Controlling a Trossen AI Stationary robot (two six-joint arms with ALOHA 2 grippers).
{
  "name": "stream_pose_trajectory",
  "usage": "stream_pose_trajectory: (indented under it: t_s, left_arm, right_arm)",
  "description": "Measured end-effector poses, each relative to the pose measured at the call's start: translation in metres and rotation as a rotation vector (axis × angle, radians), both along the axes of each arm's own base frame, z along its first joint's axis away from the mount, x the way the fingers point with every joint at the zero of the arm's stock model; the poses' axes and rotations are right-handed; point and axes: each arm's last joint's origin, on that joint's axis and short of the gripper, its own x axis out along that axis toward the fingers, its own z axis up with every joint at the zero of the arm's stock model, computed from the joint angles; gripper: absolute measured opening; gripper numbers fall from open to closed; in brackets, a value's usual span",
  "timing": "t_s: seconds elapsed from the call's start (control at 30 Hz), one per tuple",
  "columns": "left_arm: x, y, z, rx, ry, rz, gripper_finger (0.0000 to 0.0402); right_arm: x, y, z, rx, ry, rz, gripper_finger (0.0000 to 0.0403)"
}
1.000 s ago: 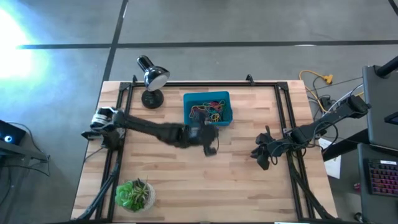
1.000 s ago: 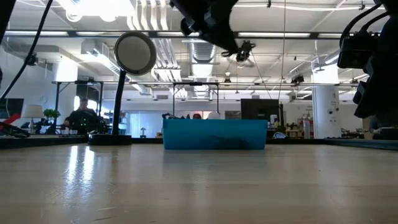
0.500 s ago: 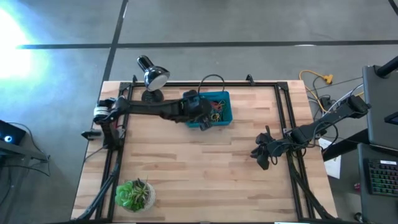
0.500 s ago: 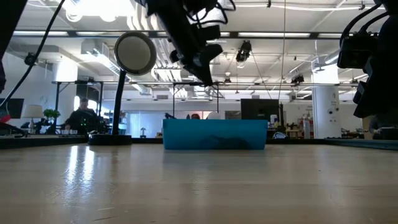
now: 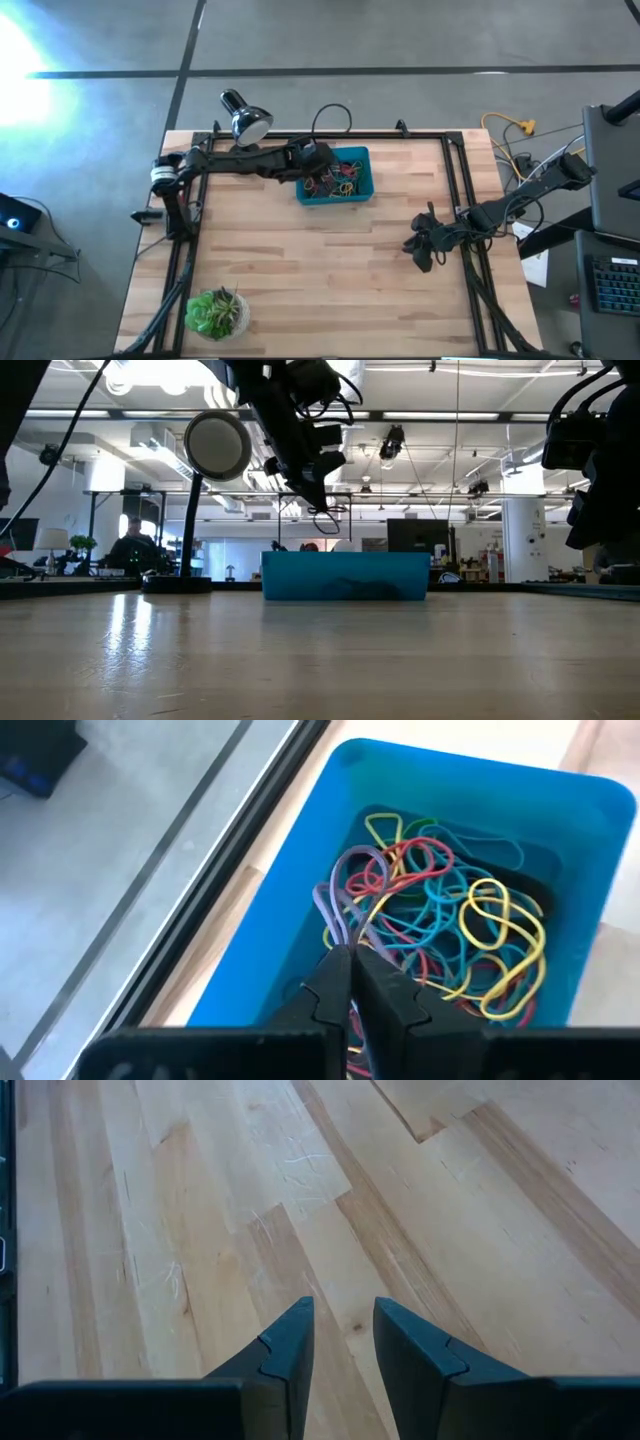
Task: Pick and place rubber bands into bin
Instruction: Put the purple rubber band into the blue bin, then return to Home Position
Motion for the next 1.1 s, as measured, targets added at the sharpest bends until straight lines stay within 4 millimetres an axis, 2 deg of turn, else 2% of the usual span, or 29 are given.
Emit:
stream_pose_trajectory:
  t_s: [0.17, 0.53, 0.77, 0.93, 1.1]
  left_arm:
    - [0.0, 0.0, 0.0, 0.001, 0.002, -0.003, 0.0005]
    - [0.0, 0.0, 0.0, 0.0, 0.0, -0.002, 0.0084]
    - [0.003, -0.003, 0.005, 0.007, -0.033, -0.008, 0.0091]
    - [0.007, -0.019, 0.026, 0.02, -0.096, -0.05, 0.0091]
    - [0.003, -0.034, 0.051, 0.034, -0.178, -0.089, 0.0091]
  right_arm:
    - [0.0, 0.0, 0.0, 0.0, 0.0, 0.0, 0.0096]
    - [0.0, 0.0, 0.0, 0.0, 0.0, 0.001, 0.0096]
    - [0.005, 0.002, 0.006, 0.009, -0.069, 0.02, 0.0096]
    - [0.008, 0.003, 0.01, 0.015, -0.101, 0.023, 0.0096]
    - [0.008, 0.003, 0.012, -0.1, -0.124, 0.138, 0.0096]
